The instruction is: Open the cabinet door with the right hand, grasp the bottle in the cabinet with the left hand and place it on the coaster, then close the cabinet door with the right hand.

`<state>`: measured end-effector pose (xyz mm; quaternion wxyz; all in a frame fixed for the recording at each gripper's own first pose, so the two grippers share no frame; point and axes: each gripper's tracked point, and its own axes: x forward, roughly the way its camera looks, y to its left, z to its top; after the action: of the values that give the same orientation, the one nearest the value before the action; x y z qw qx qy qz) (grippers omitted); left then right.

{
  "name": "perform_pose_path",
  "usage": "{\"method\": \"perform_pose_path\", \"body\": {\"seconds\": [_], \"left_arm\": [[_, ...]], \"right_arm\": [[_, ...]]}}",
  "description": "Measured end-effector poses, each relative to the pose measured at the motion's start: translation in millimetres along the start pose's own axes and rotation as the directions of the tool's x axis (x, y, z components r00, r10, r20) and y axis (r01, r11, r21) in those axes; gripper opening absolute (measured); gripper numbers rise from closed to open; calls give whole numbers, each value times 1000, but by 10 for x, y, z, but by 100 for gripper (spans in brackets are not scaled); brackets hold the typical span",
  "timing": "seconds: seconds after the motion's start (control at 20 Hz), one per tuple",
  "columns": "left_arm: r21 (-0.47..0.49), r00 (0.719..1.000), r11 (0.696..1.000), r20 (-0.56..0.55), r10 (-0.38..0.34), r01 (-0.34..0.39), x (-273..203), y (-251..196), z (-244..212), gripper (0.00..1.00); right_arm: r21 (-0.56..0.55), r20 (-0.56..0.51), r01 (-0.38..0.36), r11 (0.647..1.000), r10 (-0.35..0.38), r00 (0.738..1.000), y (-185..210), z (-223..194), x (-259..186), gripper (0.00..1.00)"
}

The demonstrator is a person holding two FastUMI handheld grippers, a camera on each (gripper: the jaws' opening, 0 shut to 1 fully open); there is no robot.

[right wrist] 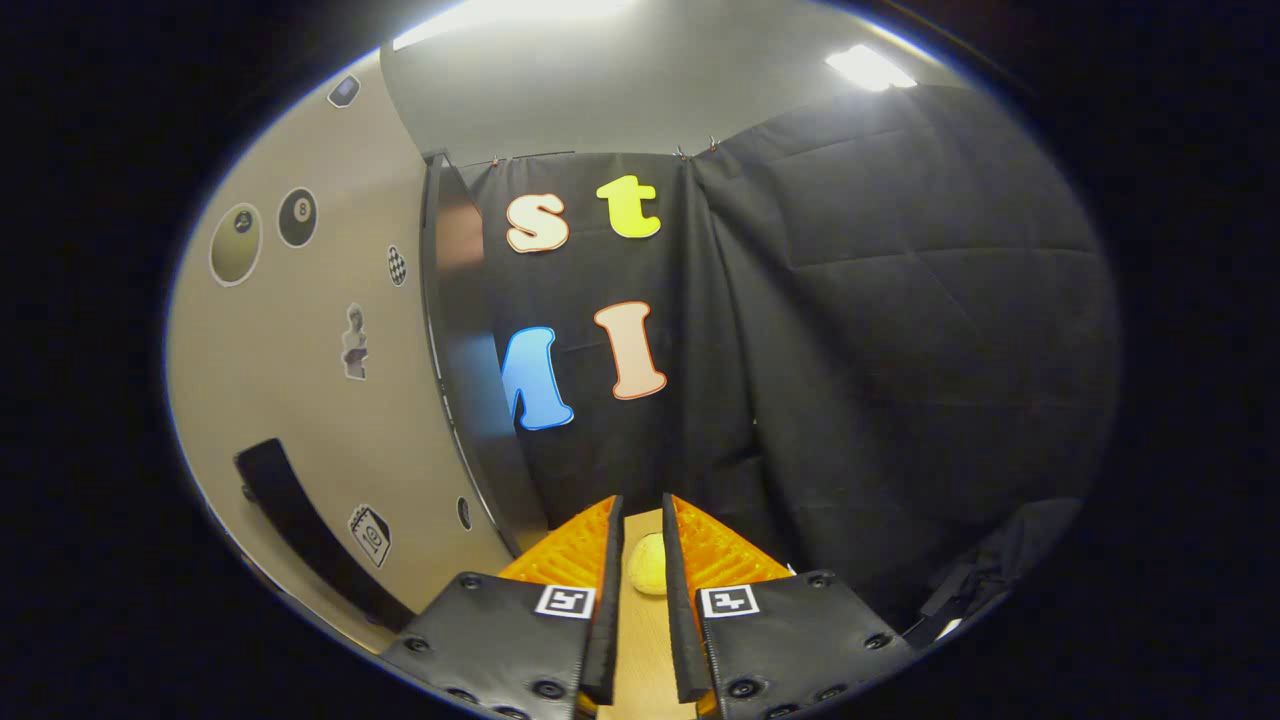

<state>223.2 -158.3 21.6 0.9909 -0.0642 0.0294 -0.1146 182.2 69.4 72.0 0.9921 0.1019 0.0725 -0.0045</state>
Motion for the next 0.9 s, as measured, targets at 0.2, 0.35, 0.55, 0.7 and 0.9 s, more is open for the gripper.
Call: {"method": "perform_pose_path", "body": {"seconds": [0.2,0.35,0.55,0.7,0.9], "left_arm": [[15,999,999,40,28,-28,406,62,238,92],[53,997,999,70,-11,7,741,21,430,90],[71,997,997,81,-15,9,1099,18,562,88],[70,998,997,62,-22,18,1388,16,539,88],[31,997,998,53,-56,55,1659,-44,480,88]], "right_arm": [[3,4,-85,996,85,996,139,55,331,57],[-20,22,-125,992,125,992,164,90,494,94],[-61,-3,-113,992,113,994,80,32,654,98],[-54,-21,-106,993,105,994,15,-21,734,98],[-43,-28,-69,997,68,997,-152,-38,768,98]]}}
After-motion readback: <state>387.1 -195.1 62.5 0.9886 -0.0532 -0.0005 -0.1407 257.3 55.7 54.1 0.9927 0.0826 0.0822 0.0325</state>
